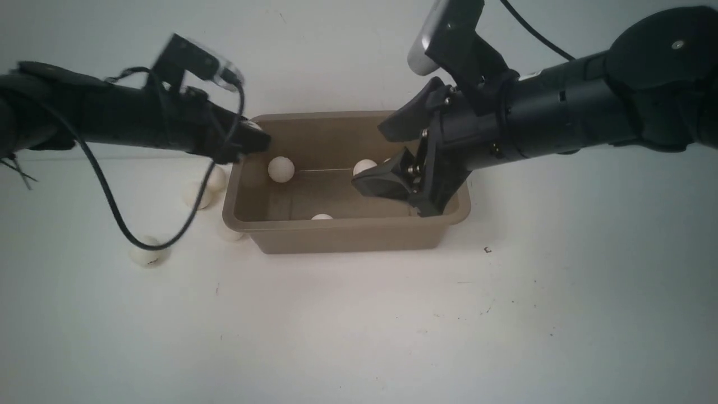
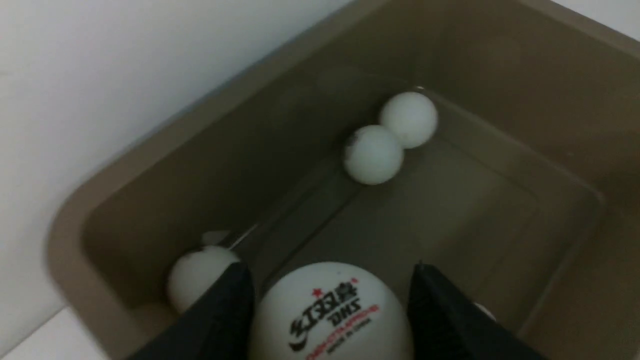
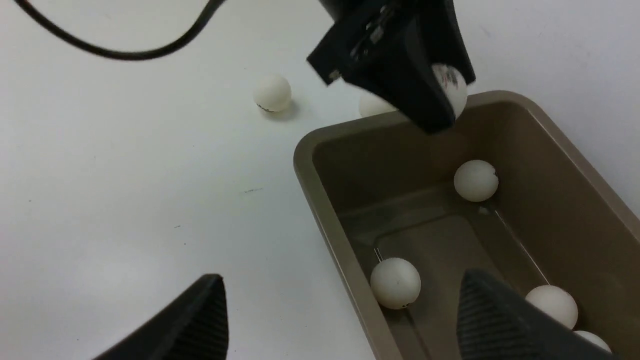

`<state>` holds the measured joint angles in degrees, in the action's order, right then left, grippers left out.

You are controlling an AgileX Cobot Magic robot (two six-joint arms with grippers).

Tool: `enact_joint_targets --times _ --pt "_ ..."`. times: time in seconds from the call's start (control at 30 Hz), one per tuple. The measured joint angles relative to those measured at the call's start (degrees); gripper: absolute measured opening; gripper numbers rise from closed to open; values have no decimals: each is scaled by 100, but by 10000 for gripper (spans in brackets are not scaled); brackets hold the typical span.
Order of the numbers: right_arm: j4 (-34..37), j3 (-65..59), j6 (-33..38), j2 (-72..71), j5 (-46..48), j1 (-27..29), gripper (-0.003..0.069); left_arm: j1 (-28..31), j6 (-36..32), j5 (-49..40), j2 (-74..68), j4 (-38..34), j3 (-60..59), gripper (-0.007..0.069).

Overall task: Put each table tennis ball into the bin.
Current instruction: Use the left arm to put the table tennis ball into the box, then use the left arm to clamp the table tennis ball closest to it

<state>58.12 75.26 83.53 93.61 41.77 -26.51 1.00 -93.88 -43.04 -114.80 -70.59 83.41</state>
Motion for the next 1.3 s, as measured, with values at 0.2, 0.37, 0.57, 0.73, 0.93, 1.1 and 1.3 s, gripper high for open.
enact_joint_targets --times 0.2,0.37,0.57,0.73,0.93,1.1,1.3 --pt "0 0 0 0 -36 0 558 -264 -473 -29 -312 78 16 374" --pt "-24 0 0 0 -36 0 558 -253 121 198 -242 115 16 521" --pt "-60 0 0 0 -36 0 558 150 810 577 456 729 16 507" --pt "-150 0 4 0 -43 0 558 675 1621 541 946 1872 18 461" --pt "-171 0 4 0 -89 0 558 1086 1883 82 910 3277 18 457" --pt "-178 0 4 0 -120 0 558 1084 1429 -687 767 3877 18 454" --pt "-232 0 4 0 -138 0 558 1084 852 -1523 515 4074 18 414"
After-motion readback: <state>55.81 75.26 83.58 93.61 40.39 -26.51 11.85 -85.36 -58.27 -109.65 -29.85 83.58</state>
